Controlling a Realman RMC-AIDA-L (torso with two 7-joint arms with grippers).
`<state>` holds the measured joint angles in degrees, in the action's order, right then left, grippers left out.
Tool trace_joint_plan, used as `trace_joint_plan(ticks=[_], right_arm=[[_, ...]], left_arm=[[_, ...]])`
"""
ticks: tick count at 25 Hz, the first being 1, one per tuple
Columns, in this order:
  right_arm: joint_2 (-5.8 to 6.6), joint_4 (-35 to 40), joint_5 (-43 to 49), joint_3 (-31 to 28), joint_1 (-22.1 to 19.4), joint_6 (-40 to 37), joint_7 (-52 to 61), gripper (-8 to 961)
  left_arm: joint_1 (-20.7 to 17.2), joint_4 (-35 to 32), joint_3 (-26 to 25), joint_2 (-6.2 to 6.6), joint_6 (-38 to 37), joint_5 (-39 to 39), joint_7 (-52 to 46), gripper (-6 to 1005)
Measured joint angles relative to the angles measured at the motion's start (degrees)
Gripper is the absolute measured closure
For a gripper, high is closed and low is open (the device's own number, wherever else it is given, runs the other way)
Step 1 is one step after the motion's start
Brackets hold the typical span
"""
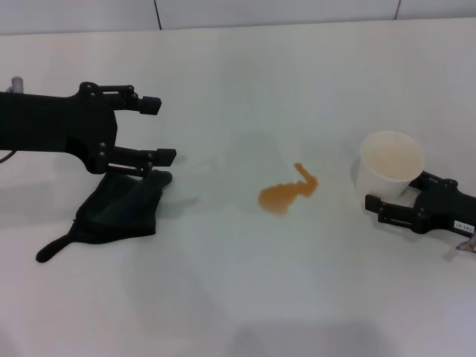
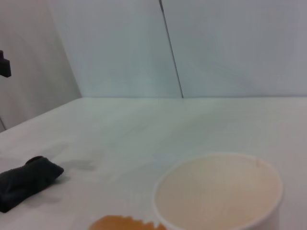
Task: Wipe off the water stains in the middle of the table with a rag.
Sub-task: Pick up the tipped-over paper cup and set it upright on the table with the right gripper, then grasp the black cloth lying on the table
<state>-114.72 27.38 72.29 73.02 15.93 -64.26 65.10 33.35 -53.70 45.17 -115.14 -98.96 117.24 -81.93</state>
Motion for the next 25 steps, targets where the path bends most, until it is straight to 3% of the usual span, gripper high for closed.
trace_joint_plan(ticks=[25], right_arm=[[-0.41, 18.2, 1.5, -3.3, -15.5, -5.7, 3.2, 92]], left_arm=[[-0.4, 0.0, 0.0, 0.00, -0.1, -1.5, 0.4, 169]])
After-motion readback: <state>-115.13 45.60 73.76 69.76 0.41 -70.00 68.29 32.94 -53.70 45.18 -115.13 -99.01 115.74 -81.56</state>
